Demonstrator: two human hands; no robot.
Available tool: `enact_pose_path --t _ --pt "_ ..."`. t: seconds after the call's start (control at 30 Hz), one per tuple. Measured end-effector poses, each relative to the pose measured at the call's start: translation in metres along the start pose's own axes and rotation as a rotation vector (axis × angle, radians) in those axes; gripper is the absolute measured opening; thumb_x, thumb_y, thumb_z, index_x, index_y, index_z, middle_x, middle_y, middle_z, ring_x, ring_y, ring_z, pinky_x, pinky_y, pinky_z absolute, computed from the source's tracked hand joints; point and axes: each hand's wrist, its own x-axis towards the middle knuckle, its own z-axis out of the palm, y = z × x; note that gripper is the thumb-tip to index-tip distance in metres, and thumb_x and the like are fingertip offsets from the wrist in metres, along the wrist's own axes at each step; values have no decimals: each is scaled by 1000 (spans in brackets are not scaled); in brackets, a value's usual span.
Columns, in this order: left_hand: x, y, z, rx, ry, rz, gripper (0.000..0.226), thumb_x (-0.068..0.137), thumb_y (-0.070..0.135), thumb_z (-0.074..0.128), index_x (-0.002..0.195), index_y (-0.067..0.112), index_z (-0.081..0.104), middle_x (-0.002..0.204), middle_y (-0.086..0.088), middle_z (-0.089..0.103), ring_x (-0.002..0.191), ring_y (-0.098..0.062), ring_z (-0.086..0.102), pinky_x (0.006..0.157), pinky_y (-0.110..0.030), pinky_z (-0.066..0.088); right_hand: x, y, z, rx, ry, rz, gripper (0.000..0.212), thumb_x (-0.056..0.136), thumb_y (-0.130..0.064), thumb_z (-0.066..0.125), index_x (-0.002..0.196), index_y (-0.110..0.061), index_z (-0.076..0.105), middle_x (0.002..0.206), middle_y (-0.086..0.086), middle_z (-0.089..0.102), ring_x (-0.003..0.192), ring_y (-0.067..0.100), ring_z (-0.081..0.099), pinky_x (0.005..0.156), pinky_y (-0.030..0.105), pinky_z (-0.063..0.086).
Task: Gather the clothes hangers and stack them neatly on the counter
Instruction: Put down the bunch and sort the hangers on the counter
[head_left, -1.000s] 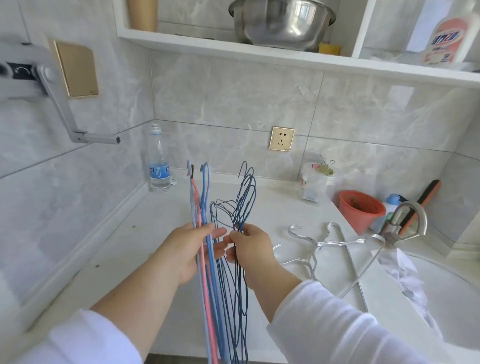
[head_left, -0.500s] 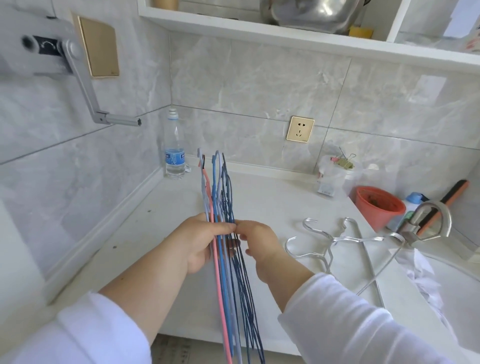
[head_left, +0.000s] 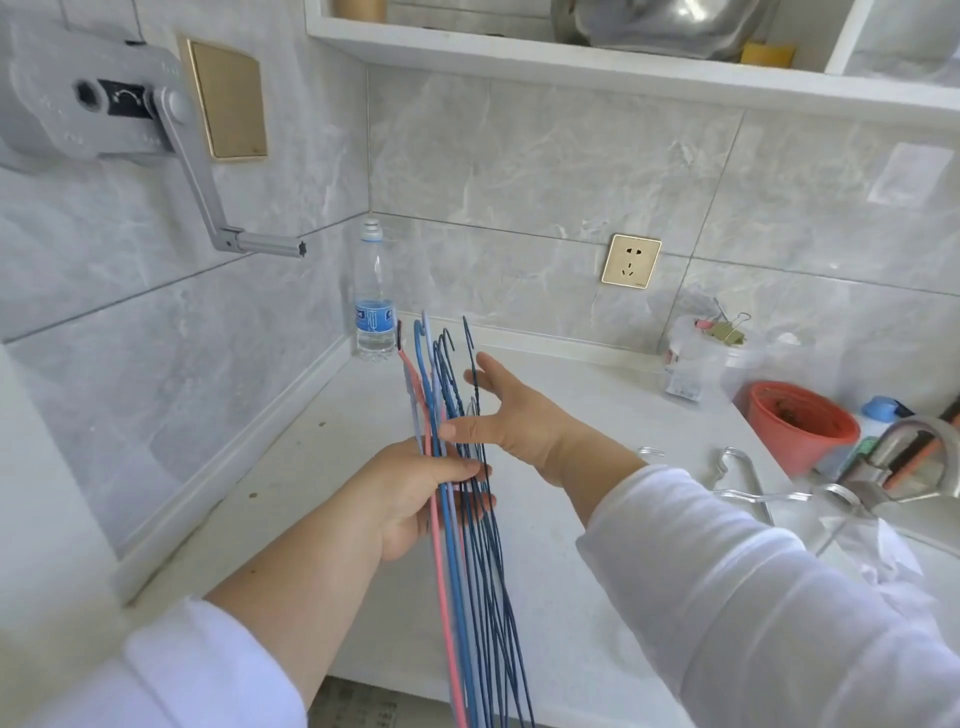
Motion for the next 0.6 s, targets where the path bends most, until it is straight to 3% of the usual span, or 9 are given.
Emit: enact_pose_path --t 0.1,0.23,0.33,0.43,0.53,0.6 --pt "-1 1 -2 8 -15 -8 32 82 -4 62 114 1 59 94 -19 71 67 -34 70 62 -36 61 2 -9 1 -25 0 -38 87 72 -23 79 146 -21 31 117 -4 56 111 14 52 89 20 38" --pt "-1 1 -4 2 -45 -8 32 84 -2 61 116 1 57 98 -19 73 67 -34 72 53 -32 56 2 -11 6 -55 57 -78 60 76 -21 75 132 -15 52 86 -9 63 83 7 62 85 20 46" --pt "0 -1 -5 -15 -60 1 10 85 -2 59 91 5 58 100 -21 71 72 -37 71 68 -41 58 2 -4 6 -32 119 -103 62 79 -24 73 135 -16 49 99 0 68 94 14 64 92 27 49" --pt "1 -3 -4 -42 -69 15 12 86 -3 57 82 9 55 103 -23 71 76 -41 70 75 -46 58 -1 2 3 29 177 -69 65 79 -27 72 138 -20 44 108 6 67 102 18 63 87 26 45" --pt "0 -5 -2 -43 -82 15 10 86 0 57 86 9 56 102 -23 71 74 -41 70 65 -40 60 -6 4 4 42 200 -54 31 80 -31 70 100 -7 69 83 5 64 71 14 56 70 25 45" --pt "-1 -5 -1 -46 -83 1 7 87 2 57 87 9 56 103 -24 71 76 -41 70 66 -41 60 -8 4 4 22 230 -67 29 83 -31 66 88 -2 69 69 5 54 56 13 44 53 20 39"
